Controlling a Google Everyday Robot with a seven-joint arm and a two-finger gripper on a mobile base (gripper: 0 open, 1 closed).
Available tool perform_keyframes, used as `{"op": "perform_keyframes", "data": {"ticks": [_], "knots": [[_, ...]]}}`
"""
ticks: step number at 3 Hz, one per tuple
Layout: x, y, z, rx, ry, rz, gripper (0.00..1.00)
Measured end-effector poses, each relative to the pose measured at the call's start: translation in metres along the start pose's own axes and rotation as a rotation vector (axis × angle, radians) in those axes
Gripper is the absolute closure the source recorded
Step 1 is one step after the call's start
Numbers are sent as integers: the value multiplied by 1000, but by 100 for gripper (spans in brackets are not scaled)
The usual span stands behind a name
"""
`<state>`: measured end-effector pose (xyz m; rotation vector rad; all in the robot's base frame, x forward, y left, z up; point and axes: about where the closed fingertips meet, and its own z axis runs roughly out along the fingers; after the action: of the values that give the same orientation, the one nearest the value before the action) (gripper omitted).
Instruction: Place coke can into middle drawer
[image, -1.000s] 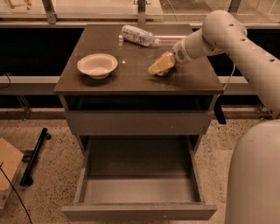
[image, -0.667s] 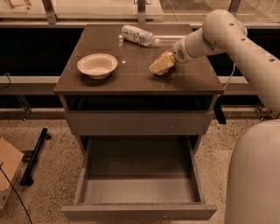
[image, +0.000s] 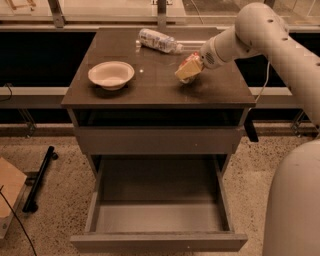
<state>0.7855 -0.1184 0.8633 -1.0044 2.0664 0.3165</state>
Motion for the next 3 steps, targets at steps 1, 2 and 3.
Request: {"op": "perform_keyframes", "data": {"ticks": [1,2,3], "knots": [[4,12,-32,0,28,-61,100],[26,34,-77,-40,85,-89,100],[56,62,-120,-95,139,-80,100]]}}
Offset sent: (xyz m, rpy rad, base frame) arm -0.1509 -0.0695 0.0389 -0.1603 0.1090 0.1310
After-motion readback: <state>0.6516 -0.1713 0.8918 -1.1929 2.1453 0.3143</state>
